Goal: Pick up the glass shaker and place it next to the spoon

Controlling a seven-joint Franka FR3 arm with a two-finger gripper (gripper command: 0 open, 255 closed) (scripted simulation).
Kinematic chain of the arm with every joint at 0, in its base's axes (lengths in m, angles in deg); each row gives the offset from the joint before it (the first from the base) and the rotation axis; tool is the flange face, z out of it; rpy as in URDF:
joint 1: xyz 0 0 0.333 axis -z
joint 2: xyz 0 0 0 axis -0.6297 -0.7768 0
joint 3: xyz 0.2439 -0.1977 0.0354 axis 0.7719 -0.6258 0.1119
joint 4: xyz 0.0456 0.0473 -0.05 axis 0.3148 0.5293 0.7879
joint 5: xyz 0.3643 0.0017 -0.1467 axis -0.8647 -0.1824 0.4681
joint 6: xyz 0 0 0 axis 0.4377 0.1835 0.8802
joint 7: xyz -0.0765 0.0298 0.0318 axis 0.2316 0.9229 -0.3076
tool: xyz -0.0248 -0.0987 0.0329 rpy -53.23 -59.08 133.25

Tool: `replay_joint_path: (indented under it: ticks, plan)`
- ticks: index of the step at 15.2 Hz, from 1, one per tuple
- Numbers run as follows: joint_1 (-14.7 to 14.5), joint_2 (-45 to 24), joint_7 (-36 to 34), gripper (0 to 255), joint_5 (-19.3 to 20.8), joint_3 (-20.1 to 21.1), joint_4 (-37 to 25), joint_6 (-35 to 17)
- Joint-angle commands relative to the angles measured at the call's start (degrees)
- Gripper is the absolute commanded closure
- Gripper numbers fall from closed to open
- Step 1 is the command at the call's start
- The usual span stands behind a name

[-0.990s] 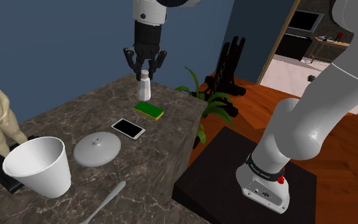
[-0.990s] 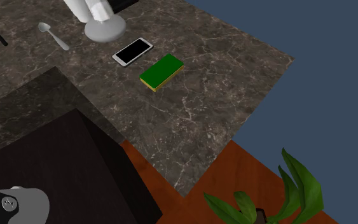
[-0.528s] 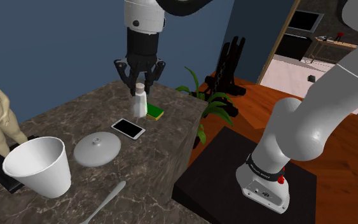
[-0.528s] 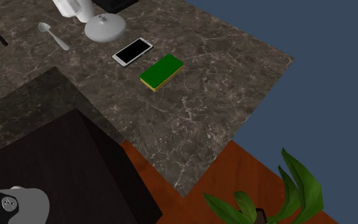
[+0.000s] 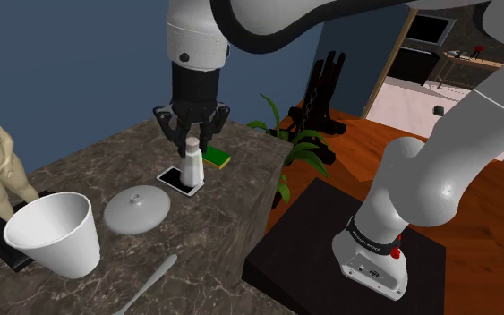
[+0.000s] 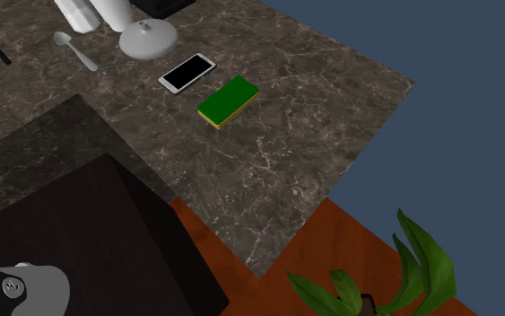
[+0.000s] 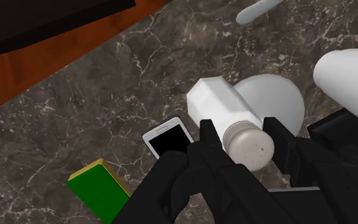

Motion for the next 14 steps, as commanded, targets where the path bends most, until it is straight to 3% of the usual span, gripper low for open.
replay_joint_path:
  ticks: [1, 14]
  plan:
    - [-0.03, -0.23, -0.02, 255, -0.01, 0.12, 1.15, -1.42]
    - [-0.18, -3.03, -0.09, 255, 0.16, 0.98, 8.70, -11.69]
